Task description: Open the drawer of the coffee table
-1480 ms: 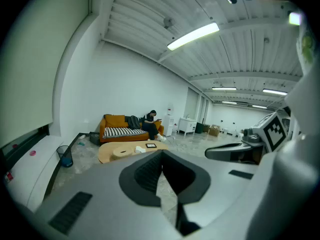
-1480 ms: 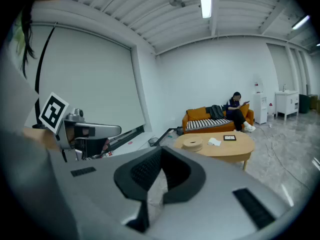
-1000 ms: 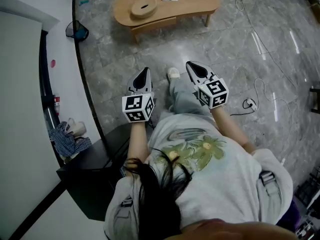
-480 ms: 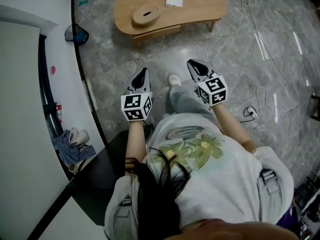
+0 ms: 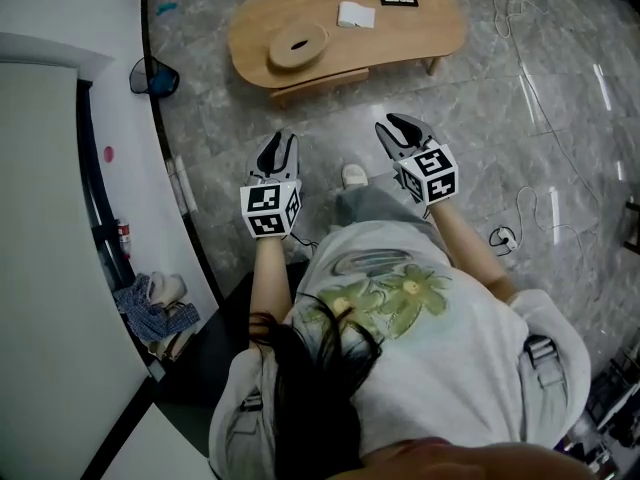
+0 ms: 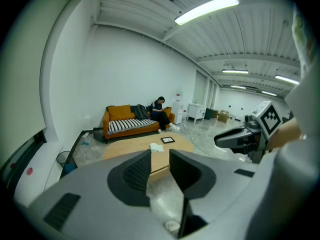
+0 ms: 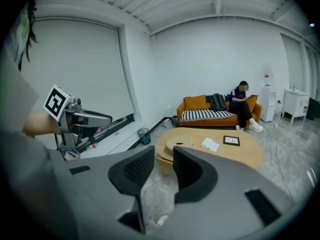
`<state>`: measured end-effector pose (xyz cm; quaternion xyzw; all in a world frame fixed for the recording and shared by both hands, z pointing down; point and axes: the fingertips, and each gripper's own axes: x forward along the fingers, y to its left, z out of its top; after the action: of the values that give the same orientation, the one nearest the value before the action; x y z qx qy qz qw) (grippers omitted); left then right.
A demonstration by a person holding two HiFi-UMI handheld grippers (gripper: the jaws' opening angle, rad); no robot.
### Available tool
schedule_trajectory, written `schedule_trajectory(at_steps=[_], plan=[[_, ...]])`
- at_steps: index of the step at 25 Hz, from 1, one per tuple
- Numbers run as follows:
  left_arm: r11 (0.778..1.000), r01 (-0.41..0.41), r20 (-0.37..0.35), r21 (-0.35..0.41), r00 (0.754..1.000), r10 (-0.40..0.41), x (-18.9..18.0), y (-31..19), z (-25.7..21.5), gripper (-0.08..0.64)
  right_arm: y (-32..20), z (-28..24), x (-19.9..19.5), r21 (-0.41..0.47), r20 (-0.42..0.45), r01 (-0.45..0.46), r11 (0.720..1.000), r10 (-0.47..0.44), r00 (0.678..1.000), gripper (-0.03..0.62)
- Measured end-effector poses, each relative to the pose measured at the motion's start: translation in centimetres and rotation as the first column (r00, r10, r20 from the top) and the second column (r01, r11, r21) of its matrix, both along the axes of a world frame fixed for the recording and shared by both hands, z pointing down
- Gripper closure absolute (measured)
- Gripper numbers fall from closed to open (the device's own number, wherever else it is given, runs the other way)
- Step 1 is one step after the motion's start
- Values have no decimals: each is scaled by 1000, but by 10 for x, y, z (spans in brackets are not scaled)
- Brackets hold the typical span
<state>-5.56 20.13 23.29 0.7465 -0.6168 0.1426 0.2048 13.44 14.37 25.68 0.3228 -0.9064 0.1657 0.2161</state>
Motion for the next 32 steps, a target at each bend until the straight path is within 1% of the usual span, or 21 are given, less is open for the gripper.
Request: schedule_trajectory(at_steps=[6, 8, 11, 16, 19, 22, 27, 32], plan=[[1000, 2, 5, -21, 1000, -2, -13, -40, 20, 421, -41, 15, -10, -11, -40, 39, 999, -39, 998, 465], [999, -2, 12, -35, 1000, 3, -14, -49, 28, 397, -53, 18, -12, -7, -52, 52, 999, -52, 997, 451], [998, -1, 27, -61, 1000, 3, -16, -57, 40, 375, -66, 24, -15, 1, -70, 69, 998, -69, 995, 448], [997, 15, 34, -79, 999, -12, -22, -65, 56, 361, -80, 38, -18, -6, -97, 107, 994, -107, 990, 445], [995, 8, 44, -101, 999, -4, -27, -70, 67, 352, -88, 49, -18, -11, -122, 129, 992, -129, 984, 439], [992, 4, 66, -125, 998, 4, -33, -76, 80, 341, -98, 60, -19, -22, -134, 132, 991, -134, 982, 434], [987, 14, 129, -159, 992, 6, -51, -91, 101, 334, -116, 80, -24, -49, -139, 122, 991, -128, 982, 430], [980, -3, 139, -201, 990, 32, -61, -103, 126, 321, -128, 106, -26, -88, -160, 122, 989, -135, 978, 426]])
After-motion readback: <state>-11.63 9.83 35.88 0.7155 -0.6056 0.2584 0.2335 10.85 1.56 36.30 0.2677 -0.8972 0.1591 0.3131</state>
